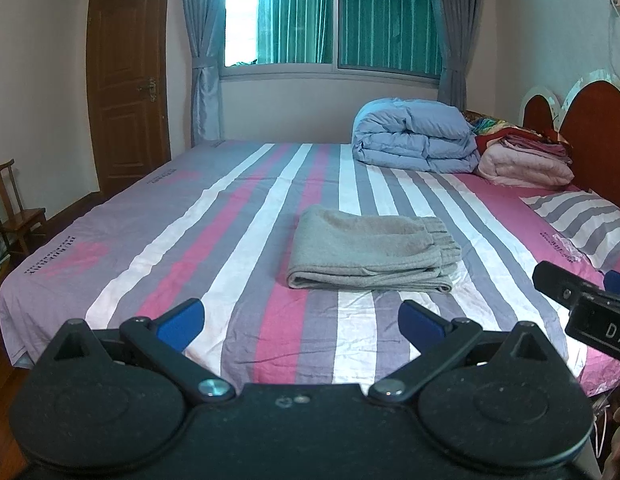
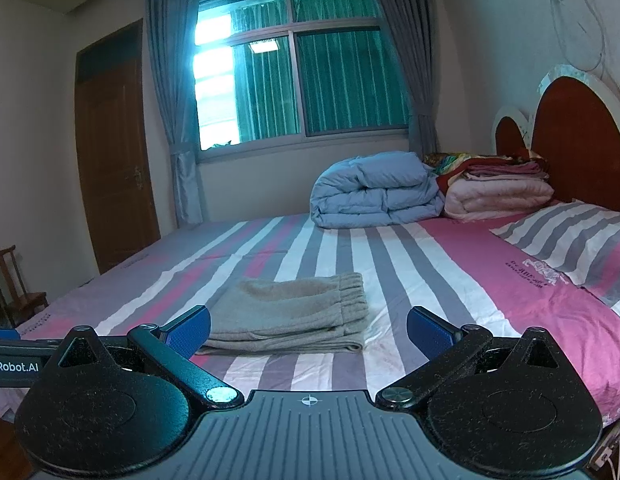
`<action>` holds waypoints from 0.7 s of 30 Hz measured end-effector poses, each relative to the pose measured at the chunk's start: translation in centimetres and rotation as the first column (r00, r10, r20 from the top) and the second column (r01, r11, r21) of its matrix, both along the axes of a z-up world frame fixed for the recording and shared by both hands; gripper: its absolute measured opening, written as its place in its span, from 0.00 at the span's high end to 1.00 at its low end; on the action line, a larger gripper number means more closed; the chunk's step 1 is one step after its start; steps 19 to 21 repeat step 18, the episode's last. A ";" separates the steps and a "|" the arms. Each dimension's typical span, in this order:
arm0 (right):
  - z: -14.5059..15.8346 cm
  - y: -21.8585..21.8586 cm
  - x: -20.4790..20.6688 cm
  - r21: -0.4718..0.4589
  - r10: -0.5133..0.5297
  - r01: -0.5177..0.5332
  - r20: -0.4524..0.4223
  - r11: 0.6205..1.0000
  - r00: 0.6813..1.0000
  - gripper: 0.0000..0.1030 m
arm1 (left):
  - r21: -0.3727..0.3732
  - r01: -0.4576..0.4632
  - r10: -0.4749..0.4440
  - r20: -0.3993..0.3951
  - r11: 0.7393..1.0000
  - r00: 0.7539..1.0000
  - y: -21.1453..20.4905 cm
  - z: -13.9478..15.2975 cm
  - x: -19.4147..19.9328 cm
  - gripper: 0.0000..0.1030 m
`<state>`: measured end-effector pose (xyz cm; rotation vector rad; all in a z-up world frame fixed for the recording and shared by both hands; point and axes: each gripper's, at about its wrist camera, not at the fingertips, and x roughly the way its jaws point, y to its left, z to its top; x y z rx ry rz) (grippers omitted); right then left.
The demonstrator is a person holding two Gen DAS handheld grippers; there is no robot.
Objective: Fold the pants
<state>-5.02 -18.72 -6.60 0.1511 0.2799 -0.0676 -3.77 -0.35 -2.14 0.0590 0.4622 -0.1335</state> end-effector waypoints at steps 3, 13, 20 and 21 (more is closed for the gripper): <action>0.0 0.1 0.0 -0.001 0.001 -0.001 -0.003 1.000 1.000 0.00 | 0.001 0.004 -0.004 0.006 1.000 1.000 -0.1 0.0 -0.1 0.06; -0.1 0.1 0.0 0.004 0.000 0.000 -0.006 1.000 1.000 0.00 | 0.002 0.053 -0.053 0.062 0.999 0.997 -0.2 -0.2 -0.8 0.09; 0.0 0.1 0.0 0.003 -0.001 0.001 -0.006 1.000 1.000 0.00 | -0.007 0.086 -0.086 0.071 0.996 0.994 -0.5 0.0 -1.1 0.06; 0.0 0.1 0.0 0.003 -0.001 0.001 -0.006 1.000 1.000 0.00 | -0.007 0.086 -0.086 0.071 0.996 0.994 -0.5 0.0 -1.1 0.06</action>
